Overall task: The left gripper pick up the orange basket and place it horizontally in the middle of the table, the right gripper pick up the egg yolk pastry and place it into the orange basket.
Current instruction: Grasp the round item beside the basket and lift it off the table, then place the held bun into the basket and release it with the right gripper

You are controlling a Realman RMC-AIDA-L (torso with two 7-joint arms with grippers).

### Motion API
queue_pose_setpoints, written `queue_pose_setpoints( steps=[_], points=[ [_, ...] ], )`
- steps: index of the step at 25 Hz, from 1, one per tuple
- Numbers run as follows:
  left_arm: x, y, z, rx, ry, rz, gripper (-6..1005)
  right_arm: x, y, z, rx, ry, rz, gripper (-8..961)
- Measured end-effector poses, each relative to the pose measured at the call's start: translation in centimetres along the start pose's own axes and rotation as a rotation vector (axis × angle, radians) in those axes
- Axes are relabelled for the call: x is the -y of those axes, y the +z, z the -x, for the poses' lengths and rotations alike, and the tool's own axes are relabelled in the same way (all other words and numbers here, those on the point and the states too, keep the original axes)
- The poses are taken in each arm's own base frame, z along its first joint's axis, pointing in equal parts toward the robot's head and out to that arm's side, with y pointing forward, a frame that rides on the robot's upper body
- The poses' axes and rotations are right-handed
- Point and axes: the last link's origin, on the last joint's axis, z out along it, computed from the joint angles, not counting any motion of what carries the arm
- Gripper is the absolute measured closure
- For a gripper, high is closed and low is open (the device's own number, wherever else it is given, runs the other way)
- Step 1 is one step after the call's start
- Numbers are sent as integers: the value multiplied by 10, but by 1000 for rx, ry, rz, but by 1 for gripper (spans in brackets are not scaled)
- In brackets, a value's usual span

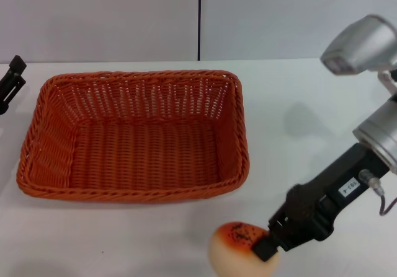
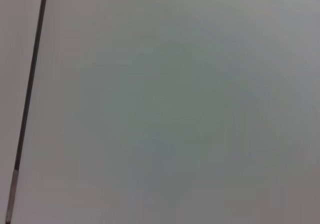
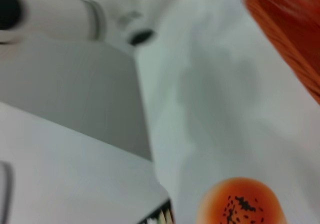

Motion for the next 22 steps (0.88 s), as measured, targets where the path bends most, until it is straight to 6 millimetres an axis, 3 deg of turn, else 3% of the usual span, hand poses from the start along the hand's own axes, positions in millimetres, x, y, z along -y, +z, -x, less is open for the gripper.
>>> queue_pose_setpoints(
  steps=[4, 10, 17, 22],
  points=[
    [-1, -2, 1, 2, -5, -2, 181, -8, -7, 7, 49, -123, 6, 893],
    [-3, -7, 2, -5, -17, 3, 181, -3, -22, 10, 161, -207, -72, 905],
    [-6, -9, 5, 3, -25, 8, 181, -6, -47, 1, 380, -357, -99, 910],
    [-8, -8, 6, 1, -27, 9, 181, 2, -45, -5, 435, -388, -135, 911]
  ],
)
